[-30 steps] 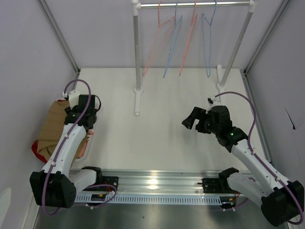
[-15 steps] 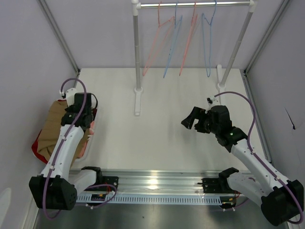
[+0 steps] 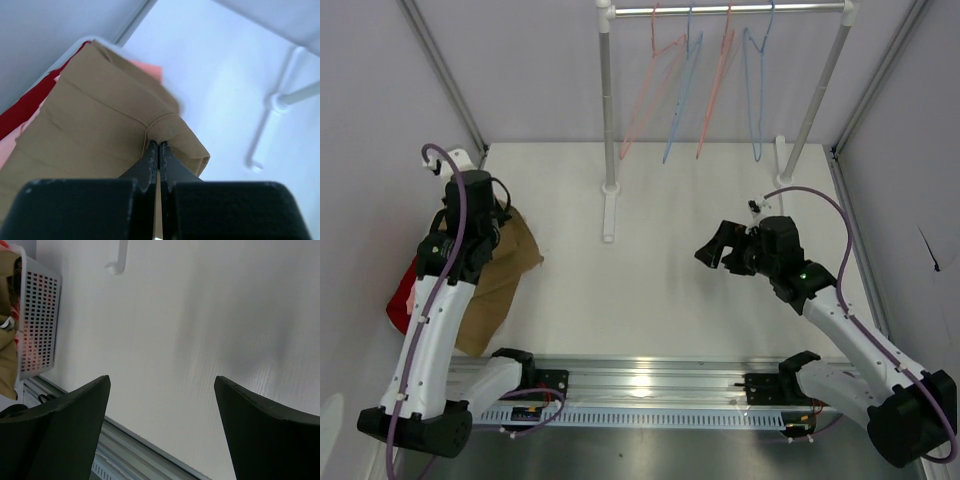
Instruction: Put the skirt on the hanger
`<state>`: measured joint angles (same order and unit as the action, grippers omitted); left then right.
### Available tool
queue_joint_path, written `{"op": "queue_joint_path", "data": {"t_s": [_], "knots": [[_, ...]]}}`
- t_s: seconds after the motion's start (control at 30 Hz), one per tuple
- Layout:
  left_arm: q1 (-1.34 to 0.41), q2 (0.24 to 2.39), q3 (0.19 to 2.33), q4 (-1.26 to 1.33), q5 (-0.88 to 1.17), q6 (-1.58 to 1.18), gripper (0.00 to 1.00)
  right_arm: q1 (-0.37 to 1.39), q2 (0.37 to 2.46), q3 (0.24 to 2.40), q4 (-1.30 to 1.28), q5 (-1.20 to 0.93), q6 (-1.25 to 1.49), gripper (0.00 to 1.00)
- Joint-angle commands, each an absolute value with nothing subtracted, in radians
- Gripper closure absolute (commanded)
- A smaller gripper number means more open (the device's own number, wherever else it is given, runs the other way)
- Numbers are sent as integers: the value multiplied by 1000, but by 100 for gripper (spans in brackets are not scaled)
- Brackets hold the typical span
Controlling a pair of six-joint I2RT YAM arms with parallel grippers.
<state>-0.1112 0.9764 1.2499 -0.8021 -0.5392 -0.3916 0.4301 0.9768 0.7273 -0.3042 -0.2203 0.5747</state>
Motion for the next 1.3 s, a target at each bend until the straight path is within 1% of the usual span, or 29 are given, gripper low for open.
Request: {"op": "queue_joint_path", "data": {"t_s": [0.0,0.1,0.17,0.27,0.3,0.37,0.5,0.73,0.93,1.27], "knots": [[-213,979,1382,-802,-535,-390,100,471,980,816,-223,-264,538,10],[-252,991,1446,-819,-557,-390,100,529,994,856,-178,-291,505,10],[-255,1000,1482,-836,-545,-391,100,609,1008,871,-112,-301,483,11],[-261,991,1489,-839,-526,-388,100,731,1075,905,-11,-295,427,11],[-261,986,1489,-841,-517,-388,100,764,1133,945,36,-276,384,11],[-262,979,1496,-848,-499,-387,100,828,1204,998,43,-226,348,11],[-281,971,1515,-859,-416,-377,100,851,1394,1132,98,-270,408,12],[-313,953,1517,-879,-367,-370,100,897,1575,1251,181,-256,439,11],[-318,946,1516,-894,-311,-373,100,920,1690,1305,254,-336,437,9],[-321,945,1523,-905,-264,-368,100,962,1835,1368,324,-334,453,8]]}}
